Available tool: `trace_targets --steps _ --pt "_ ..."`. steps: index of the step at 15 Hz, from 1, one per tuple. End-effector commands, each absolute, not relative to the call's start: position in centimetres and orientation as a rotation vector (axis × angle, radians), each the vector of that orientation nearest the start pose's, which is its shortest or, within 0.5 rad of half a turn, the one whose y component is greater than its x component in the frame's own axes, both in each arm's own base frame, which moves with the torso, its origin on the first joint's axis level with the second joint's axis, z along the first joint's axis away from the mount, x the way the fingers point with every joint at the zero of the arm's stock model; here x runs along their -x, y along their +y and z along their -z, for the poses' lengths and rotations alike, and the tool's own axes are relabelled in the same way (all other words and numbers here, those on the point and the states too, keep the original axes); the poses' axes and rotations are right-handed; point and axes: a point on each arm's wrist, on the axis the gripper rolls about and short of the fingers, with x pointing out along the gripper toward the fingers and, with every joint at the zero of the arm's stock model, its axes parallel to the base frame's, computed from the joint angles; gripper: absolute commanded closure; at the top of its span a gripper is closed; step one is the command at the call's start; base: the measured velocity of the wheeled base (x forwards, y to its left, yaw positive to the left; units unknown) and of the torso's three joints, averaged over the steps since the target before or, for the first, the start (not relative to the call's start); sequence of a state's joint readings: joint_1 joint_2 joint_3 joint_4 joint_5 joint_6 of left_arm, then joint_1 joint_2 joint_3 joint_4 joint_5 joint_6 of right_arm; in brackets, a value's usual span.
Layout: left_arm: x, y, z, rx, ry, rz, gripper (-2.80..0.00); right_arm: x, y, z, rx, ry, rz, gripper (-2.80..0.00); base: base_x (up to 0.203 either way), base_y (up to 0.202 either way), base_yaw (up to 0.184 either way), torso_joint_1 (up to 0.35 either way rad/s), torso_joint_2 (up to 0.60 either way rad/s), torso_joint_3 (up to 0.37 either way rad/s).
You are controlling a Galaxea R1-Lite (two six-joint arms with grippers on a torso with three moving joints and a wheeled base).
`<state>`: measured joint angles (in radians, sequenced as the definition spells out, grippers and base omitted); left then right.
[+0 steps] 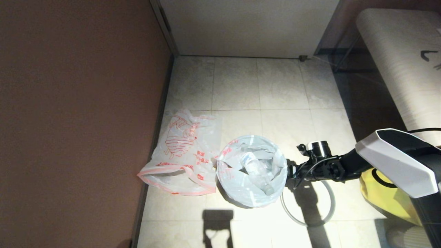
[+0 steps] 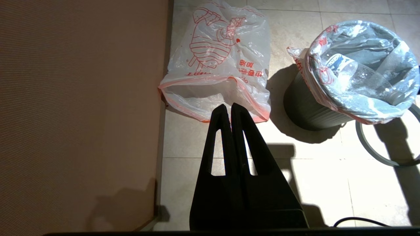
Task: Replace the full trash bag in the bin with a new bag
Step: Place the trash bag on the floor
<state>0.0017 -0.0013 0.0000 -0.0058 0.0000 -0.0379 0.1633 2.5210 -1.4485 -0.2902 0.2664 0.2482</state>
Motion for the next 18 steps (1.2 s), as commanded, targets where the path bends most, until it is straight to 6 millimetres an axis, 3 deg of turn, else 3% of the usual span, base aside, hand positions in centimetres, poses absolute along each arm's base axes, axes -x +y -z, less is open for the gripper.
trace_targets --steps 1,6,10,13,18 --pt "2.3 0.0 -7.6 0.038 -0.008 -0.001 0.0 -45.8 8.3 1.7 -0.251 0.845 -0.318 -2.8 0.0 0.0 0.0 0.0 0.0 0.0" --pt "2.3 0.0 -7.6 0.038 -0.008 -0.001 0.0 -45.6 9.0 4.0 -0.106 0.867 -0.269 -2.8 0.0 0.0 0.0 0.0 0.0 0.0" --pt "2.3 0.0 -7.6 0.038 -0.008 -0.001 0.0 -45.7 9.3 4.1 -0.075 0.854 -0.241 -2.8 0.0 0.0 0.0 0.0 0.0 0.0" --pt "2.3 0.0 -7.6 0.038 -0.007 -0.001 0.0 -46.5 8.7 2.9 0.006 0.787 -0.039 -2.8 0.0 0.0 0.0 0.0 0.0 0.0" --pt "2.3 0.0 -7.6 0.038 -0.008 -0.001 0.0 -46.7 6.9 -1.2 0.108 0.694 0.127 -2.8 0.0 0.0 0.0 0.0 0.0 0.0"
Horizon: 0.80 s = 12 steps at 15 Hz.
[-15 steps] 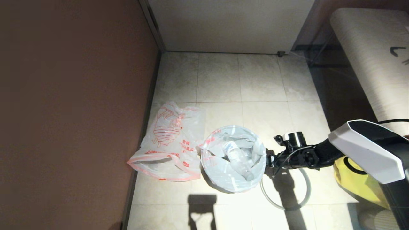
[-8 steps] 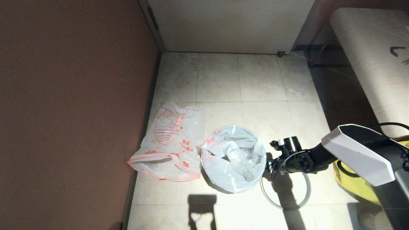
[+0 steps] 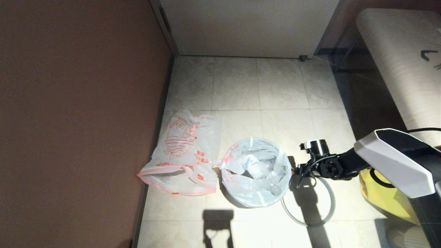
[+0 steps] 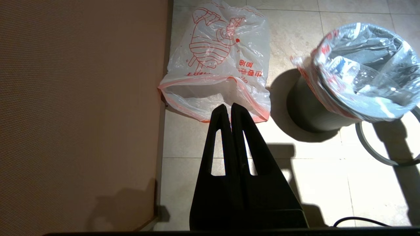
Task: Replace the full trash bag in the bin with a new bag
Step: Place the trash bag on the floor
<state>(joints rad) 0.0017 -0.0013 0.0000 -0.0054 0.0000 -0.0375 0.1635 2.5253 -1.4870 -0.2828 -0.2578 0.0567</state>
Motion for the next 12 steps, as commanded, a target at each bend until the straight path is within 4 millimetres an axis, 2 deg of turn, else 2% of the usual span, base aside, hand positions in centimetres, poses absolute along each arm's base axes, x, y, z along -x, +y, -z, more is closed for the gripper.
trace_targets --steps 1,2,3,7,10,12 --pt "2.3 0.0 -7.6 0.038 -0.007 -0.001 0.0 -46.5 6.8 -2.5 0.11 0.674 0.13 -2.8 0.0 0.0 0.0 0.0 0.0 0.0" --pt "2.3 0.0 -7.6 0.038 -0.008 -0.001 0.0 -46.1 6.7 -3.7 0.108 0.657 0.131 -2.8 0.0 0.0 0.0 0.0 0.0 0.0" --pt "2.3 0.0 -7.6 0.038 -0.007 -0.001 0.0 -45.7 6.7 -4.1 0.105 0.662 0.119 -2.8 0.0 0.0 0.0 0.0 0.0 0.0" --pt "2.3 0.0 -7.6 0.038 -0.006 -0.001 0.0 -45.9 6.9 -1.2 0.083 0.743 0.04 -2.8 0.0 0.0 0.0 0.0 0.0 0.0" --pt "2.3 0.0 -7.6 0.038 -0.006 -0.001 0.0 -45.9 7.3 -0.7 0.065 0.756 -0.003 -2.8 0.0 0.0 0.0 0.0 0.0 0.0" --pt "2.3 0.0 -7.6 0.038 -0.007 -0.002 0.0 -46.1 7.3 0.5 0.054 0.776 -0.012 -2.8 0.0 0.0 0.0 0.0 0.0 0.0"
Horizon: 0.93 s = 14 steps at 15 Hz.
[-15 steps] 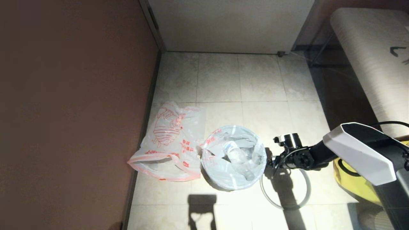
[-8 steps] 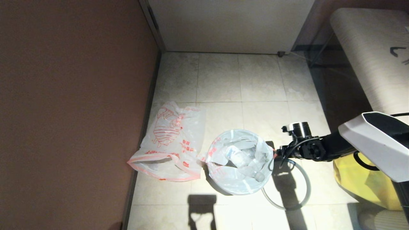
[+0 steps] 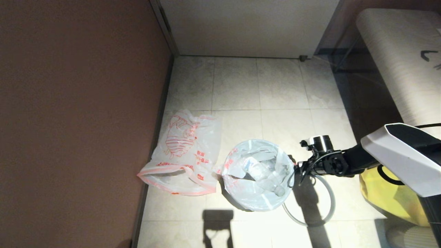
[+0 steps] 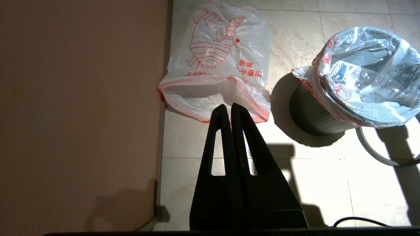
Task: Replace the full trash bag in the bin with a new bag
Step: Place the trash bag on the floor
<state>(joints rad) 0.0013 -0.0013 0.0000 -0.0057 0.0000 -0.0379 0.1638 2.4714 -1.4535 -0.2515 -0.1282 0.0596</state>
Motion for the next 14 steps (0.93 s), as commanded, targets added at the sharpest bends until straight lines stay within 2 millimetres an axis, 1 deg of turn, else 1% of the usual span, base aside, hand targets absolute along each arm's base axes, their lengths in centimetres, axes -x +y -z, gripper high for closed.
trace_targets --steps 1,5,9,12,14 --pt "2.3 0.0 -7.6 0.038 -0.008 -0.001 0.0 -46.3 7.4 1.0 0.054 0.783 -0.011 -2.8 0.0 0.0 0.0 0.0 0.0 0.0" --pt "2.3 0.0 -7.6 0.038 -0.008 -0.001 0.0 -47.0 7.7 2.3 0.044 0.782 -0.013 -2.8 0.0 0.0 0.0 0.0 0.0 0.0" --pt "2.3 0.0 -7.6 0.038 -0.009 -0.001 0.0 -47.5 7.9 2.9 0.035 0.779 -0.009 -2.8 0.0 0.0 0.0 0.0 0.0 0.0" --pt "2.3 0.0 -7.6 0.038 -0.008 -0.001 0.0 -48.1 8.0 2.9 0.025 0.756 0.007 -2.8 0.0 0.0 0.0 0.0 0.0 0.0" --pt "2.3 0.0 -7.6 0.038 -0.007 -0.001 0.0 -48.6 8.1 2.7 0.032 0.729 0.057 -2.8 0.0 0.0 0.0 0.0 0.0 0.0"
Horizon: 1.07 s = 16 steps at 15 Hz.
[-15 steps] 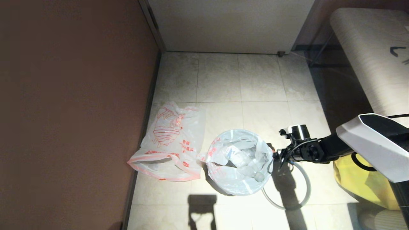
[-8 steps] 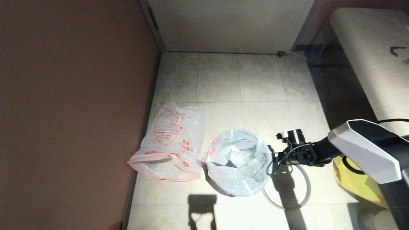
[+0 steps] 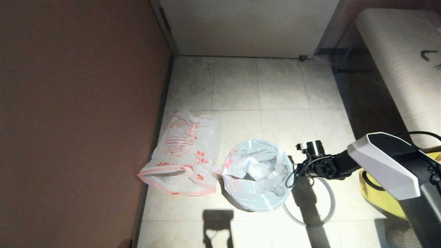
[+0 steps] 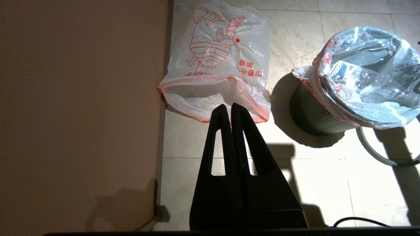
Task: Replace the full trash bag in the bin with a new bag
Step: Place the trash bag on the floor
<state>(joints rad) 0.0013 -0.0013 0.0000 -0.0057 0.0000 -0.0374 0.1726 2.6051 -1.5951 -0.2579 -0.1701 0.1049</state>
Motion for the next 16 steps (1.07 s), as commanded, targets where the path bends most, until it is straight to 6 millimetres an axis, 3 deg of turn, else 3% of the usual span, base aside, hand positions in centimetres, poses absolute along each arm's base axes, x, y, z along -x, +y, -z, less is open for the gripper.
trace_targets --steps 1,4,5,12,16 --pt "2.3 0.0 -7.6 0.038 -0.008 -0.001 0.0 -48.6 8.1 2.6 0.031 0.725 0.061 -2.8 0.0 0.0 0.0 0.0 0.0 0.0" --pt "2.3 0.0 -7.6 0.038 -0.008 -0.001 0.0 -48.6 8.1 2.5 0.026 0.724 0.063 -2.8 0.0 0.0 0.0 0.0 0.0 0.0" --pt "2.3 0.0 -7.6 0.038 -0.007 -0.002 0.0 -48.6 8.1 2.5 0.025 0.724 0.063 0.0 0.0 0.0 0.0 0.0 0.0 0.0" --pt "2.3 0.0 -7.6 0.038 -0.008 -0.001 0.0 -48.4 8.4 2.1 0.027 0.724 0.057 0.0 0.0 0.0 0.0 0.0 0.0 0.0" --pt "2.3 0.0 -7.6 0.038 -0.008 -0.001 0.0 -46.3 8.8 -2.0 -0.01 0.705 0.021 0.0 0.0 0.0 0.0 0.0 0.0 0.0"
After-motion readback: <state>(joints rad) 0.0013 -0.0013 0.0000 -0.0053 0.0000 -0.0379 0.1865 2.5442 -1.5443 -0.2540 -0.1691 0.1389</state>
